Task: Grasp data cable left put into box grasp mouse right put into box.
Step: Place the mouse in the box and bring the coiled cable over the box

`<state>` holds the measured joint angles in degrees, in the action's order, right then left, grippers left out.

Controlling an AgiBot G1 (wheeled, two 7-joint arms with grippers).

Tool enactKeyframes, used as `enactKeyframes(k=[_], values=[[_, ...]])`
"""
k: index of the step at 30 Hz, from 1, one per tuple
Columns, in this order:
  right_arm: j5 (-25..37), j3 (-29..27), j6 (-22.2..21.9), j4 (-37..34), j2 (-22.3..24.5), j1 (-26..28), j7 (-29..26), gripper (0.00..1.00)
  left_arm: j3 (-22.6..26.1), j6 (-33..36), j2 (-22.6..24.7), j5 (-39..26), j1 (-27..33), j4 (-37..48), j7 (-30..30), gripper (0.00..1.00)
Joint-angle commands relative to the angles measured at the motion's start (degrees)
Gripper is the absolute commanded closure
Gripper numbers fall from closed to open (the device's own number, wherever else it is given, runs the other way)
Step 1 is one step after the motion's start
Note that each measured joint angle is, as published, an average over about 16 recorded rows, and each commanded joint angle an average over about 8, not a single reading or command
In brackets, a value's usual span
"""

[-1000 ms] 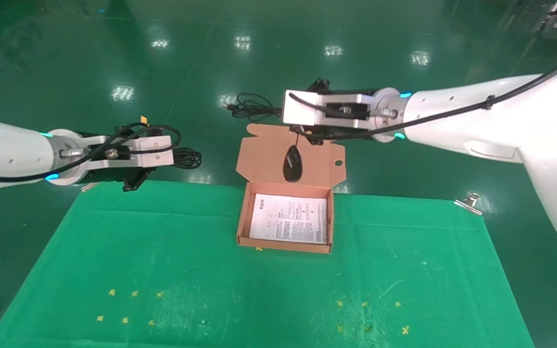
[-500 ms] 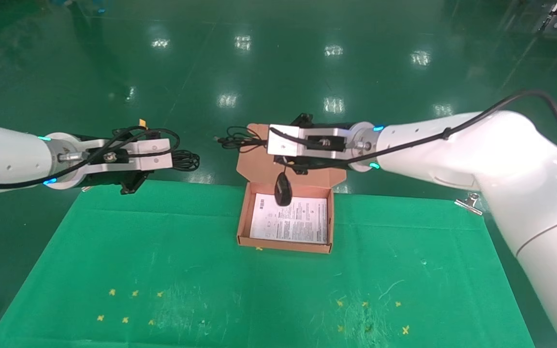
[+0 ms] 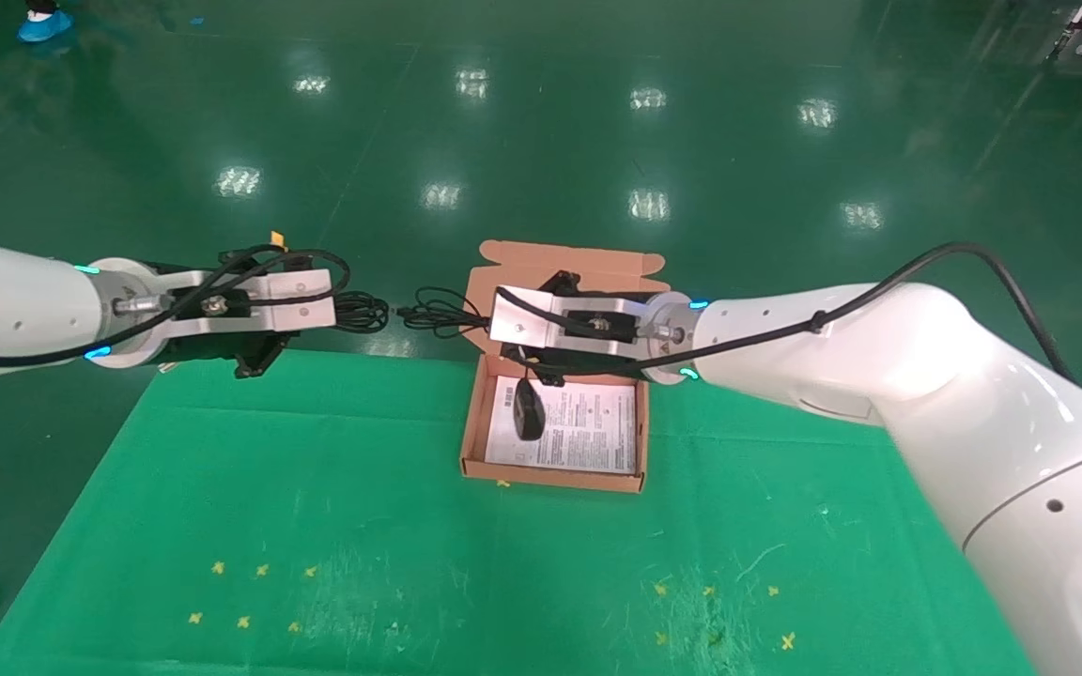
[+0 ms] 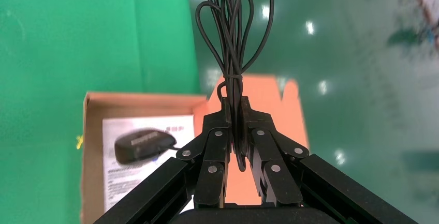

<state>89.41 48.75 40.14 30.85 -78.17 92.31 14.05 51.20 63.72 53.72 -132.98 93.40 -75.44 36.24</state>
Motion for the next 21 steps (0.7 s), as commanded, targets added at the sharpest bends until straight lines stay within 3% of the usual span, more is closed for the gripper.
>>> enactKeyframes(k=[1,14,16,21], values=[[-0.9,1.1,-0.9,-0.3,0.0,-0.3,-0.8,1.00,0.0,0.0,0.0,0.0,0.0,0.0,0.0,1.00],[-2.7,8.1,-2.2,-6.1,0.0,-0.1,-10.3,1.00,0.0,0.0,0.0,0.0,0.0,0.0,0.0,1.00],[-2.7,9.2,-2.0,-6.2,0.0,0.0,-11.1,0.88,0.0,0.0,0.0,0.0,0.0,0.0,0.0,1.00],[-2.9,10.8,-1.6,-6.2,0.1,0.3,-12.2,0.25,0.0,0.0,0.0,0.0,0.0,0.0,0.0,1.00]])
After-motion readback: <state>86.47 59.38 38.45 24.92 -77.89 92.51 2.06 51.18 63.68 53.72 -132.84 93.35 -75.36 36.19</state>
